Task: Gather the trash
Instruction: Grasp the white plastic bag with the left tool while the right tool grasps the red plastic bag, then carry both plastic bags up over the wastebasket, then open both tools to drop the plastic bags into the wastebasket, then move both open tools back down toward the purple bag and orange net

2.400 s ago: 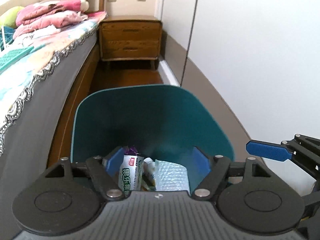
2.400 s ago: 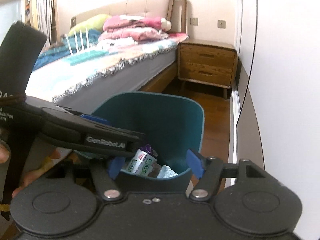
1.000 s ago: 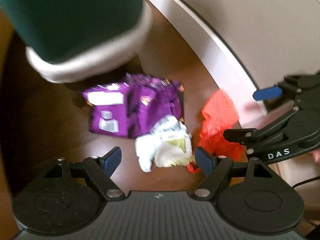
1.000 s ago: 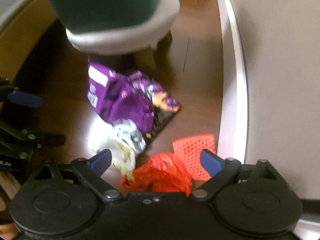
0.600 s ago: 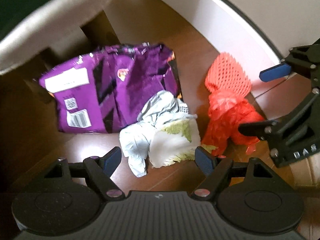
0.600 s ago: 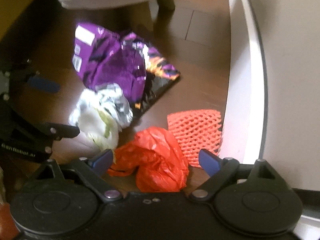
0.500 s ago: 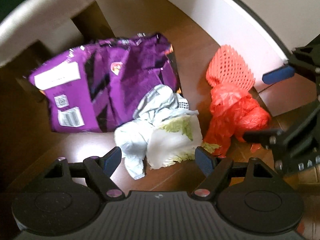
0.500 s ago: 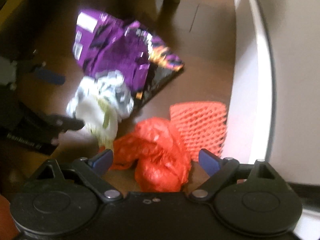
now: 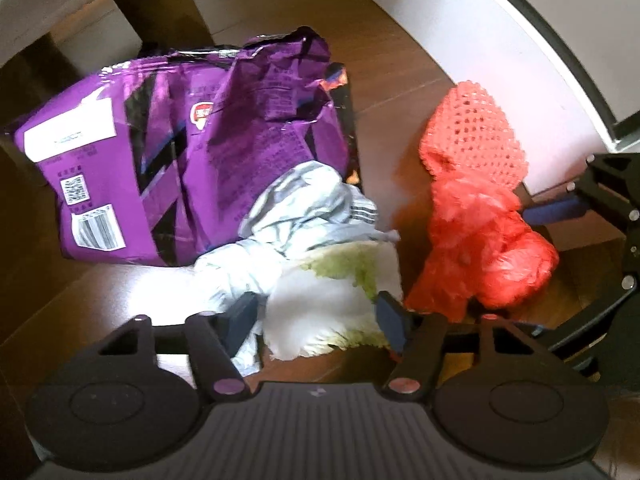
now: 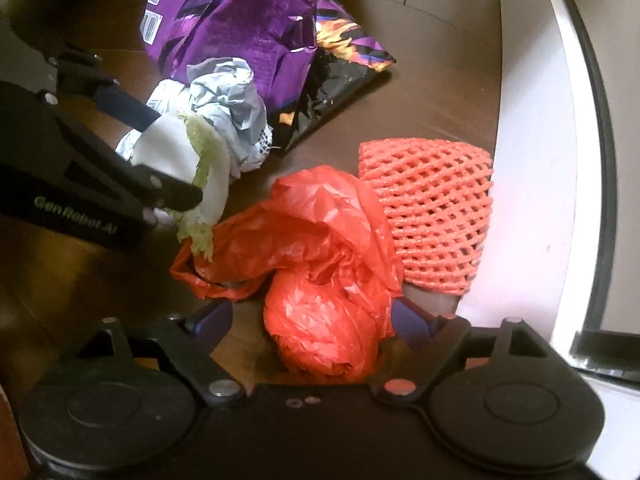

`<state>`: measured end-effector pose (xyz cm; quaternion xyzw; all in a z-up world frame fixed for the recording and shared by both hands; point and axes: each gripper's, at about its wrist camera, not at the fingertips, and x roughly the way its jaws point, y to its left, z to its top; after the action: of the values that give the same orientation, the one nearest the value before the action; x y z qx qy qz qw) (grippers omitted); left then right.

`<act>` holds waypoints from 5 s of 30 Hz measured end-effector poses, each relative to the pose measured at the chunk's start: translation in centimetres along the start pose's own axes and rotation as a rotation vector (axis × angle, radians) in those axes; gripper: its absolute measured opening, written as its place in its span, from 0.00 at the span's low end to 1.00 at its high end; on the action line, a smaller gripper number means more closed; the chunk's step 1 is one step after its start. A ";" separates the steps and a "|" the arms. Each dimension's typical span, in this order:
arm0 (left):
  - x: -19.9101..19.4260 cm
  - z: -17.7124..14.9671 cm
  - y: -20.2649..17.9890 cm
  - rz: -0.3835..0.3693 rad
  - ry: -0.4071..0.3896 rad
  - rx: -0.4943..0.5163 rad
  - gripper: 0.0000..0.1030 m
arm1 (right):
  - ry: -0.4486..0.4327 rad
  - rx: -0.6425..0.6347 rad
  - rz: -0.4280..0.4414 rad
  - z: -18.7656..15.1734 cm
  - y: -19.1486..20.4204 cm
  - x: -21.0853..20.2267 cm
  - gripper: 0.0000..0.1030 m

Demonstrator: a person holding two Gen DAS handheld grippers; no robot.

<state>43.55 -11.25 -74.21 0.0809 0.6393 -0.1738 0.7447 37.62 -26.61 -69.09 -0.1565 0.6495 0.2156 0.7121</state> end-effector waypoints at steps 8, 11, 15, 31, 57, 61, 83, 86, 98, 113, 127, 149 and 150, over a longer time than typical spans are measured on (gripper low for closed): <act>-0.9 0.2 0.9 0.054 0.007 -0.015 0.08 | -0.015 -0.019 -0.007 0.4 0.3 0.2 0.56; -2.0 -0.4 1.1 0.031 -0.005 -0.014 0.06 | -0.016 -0.034 0.025 0.6 0.7 -0.3 0.54; -3.5 -1.2 2.0 0.004 -0.015 -0.055 0.05 | -0.023 -0.058 0.078 0.9 1.0 -0.9 0.53; -10.3 -2.5 5.5 0.061 -0.045 -0.183 0.04 | -0.079 -0.079 0.127 2.6 1.2 -5.8 0.50; -40.4 -0.2 7.7 0.126 -0.562 -0.345 0.04 | -0.736 0.002 0.036 7.2 2.7 -37.8 0.49; -44.8 0.5 7.3 0.137 -0.632 -0.331 0.04 | -0.803 -0.013 0.007 8.2 2.6 -41.3 0.49; -48.3 11.4 10.1 0.342 -0.707 -0.330 0.04 | -0.760 0.013 -0.046 23.2 2.1 -41.1 0.50; -46.1 12.2 10.6 0.331 -0.661 -0.325 0.04 | -0.715 -0.025 -0.070 23.6 2.4 -39.4 0.50; -39.8 13.3 10.6 0.307 -0.503 -0.339 0.04 | -0.642 -0.139 -0.184 23.5 4.5 -36.2 0.62; -40.5 11.9 10.8 0.252 -0.523 -0.391 0.07 | -0.690 -0.088 -0.172 20.7 3.1 -39.1 0.72; -43.8 8.4 9.4 0.216 -0.613 -0.370 0.09 | -0.796 0.102 -0.021 15.0 -0.9 -43.3 0.80; -40.7 1.0 6.6 0.180 -0.659 -0.301 0.77 | -0.700 0.256 0.003 7.3 -2.2 -35.3 0.86; -40.0 0.8 6.6 0.174 -0.648 -0.294 0.77 | -0.679 0.254 0.002 7.2 -2.2 -34.2 0.87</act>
<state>41.79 0.78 -35.55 -0.0321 0.3792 -0.0325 0.9242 42.73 -28.40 -34.53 0.0145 0.3980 0.1736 0.9007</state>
